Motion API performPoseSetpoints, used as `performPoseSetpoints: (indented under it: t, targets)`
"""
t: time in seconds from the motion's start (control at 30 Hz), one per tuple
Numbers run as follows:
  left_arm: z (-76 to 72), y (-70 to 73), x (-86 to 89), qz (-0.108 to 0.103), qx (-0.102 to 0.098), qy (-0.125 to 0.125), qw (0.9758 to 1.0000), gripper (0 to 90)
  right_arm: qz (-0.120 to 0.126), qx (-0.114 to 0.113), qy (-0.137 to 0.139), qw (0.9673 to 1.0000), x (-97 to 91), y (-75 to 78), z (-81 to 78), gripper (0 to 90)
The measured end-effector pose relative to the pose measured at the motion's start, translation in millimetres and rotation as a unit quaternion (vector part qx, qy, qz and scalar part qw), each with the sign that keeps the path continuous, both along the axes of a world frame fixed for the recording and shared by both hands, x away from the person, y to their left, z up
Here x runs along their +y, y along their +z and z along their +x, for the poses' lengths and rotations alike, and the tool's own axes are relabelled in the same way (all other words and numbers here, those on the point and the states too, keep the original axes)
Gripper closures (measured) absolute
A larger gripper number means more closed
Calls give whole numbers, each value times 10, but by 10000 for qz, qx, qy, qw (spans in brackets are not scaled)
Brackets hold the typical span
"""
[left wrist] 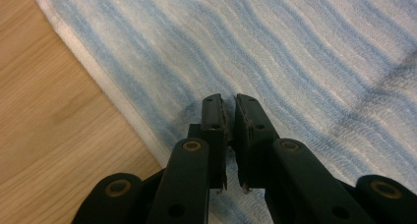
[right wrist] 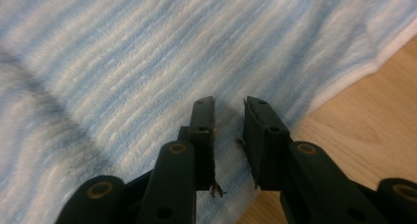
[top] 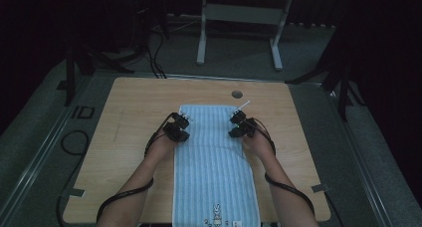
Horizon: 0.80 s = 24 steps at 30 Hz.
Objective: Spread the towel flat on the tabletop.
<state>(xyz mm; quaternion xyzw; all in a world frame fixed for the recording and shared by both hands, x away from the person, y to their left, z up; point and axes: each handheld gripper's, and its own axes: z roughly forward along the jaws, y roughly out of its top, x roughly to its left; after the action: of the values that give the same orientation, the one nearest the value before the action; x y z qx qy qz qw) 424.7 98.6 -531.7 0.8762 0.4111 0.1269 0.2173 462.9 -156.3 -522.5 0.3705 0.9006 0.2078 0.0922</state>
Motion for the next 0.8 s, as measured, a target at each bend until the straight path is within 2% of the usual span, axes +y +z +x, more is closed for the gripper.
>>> performPoseSetpoints:
  t: [0.17, 0.27, 0.3, 0.37, 0.4, 0.53, 0.63, 0.8]
  targets:
    - [-16, 1, 82, 41, -9, 87, 10000, 814, 391, 101, 152, 9991, -41, 47, -80, 720]
    - [-9, 3, 164, 27, 36, 186, 9998, 807, 413, 133, 368, 9984, 7, 55, -164, 705]
    - [-7, 3, 185, 36, 28, 219, 9997, 806, 323, 108, 401, 9986, 24, 44, -186, 707]
    - [1, 5, 224, 50, 38, 277, 9996, 807, 218, 208, 448, 9985, 41, -18, -203, 694]
    - [6, 3, 239, 11, 56, 298, 9995, 806, 261, 213, 495, 9982, 39, -50, -215, 688]
    - [15, 0, 252, -34, 63, 319, 9995, 798, 313, 127, 454, 9984, -6, -66, -224, 710]
    - [20, 1, 218, 11, 25, 240, 9997, 797, 194, 57, 356, 9992, -45, -61, -223, 716]
    - [58, -2, 131, -27, 17, 187, 9998, 797, 187, 35, 160, 9997, -175, -61, -194, 682]
